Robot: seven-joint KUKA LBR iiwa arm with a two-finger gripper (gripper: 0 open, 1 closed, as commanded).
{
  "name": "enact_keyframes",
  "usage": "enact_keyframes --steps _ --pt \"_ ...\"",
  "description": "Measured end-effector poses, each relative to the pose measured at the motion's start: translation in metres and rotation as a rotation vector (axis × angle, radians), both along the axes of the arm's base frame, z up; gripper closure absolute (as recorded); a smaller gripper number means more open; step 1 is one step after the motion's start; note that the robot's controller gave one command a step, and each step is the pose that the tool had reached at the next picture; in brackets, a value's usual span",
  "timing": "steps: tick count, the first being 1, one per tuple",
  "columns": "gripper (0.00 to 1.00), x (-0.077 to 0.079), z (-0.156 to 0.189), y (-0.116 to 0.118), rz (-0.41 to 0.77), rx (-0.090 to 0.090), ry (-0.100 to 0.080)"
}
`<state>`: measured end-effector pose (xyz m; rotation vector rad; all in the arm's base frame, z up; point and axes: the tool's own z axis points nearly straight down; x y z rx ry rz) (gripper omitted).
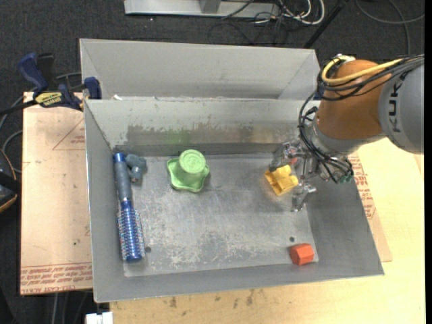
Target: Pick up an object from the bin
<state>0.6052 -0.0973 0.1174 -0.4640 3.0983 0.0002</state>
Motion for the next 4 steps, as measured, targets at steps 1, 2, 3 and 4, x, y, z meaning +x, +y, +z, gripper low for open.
enact_keyframes --steps 1,2,3,4 --pt "0.00 0.012 -0.027 -0.040 -0.374 0.005 -0.012" --pt "0.00 -0.021 -0.042 -0.001 -0.472 0.000 -0.007" --pt "1.00 -0.021 -0.041 -0.001 -0.472 0.000 -0.005" --pt "1.00 -0.019 0.120 -0.011 -0.487 0.002 -0.004"
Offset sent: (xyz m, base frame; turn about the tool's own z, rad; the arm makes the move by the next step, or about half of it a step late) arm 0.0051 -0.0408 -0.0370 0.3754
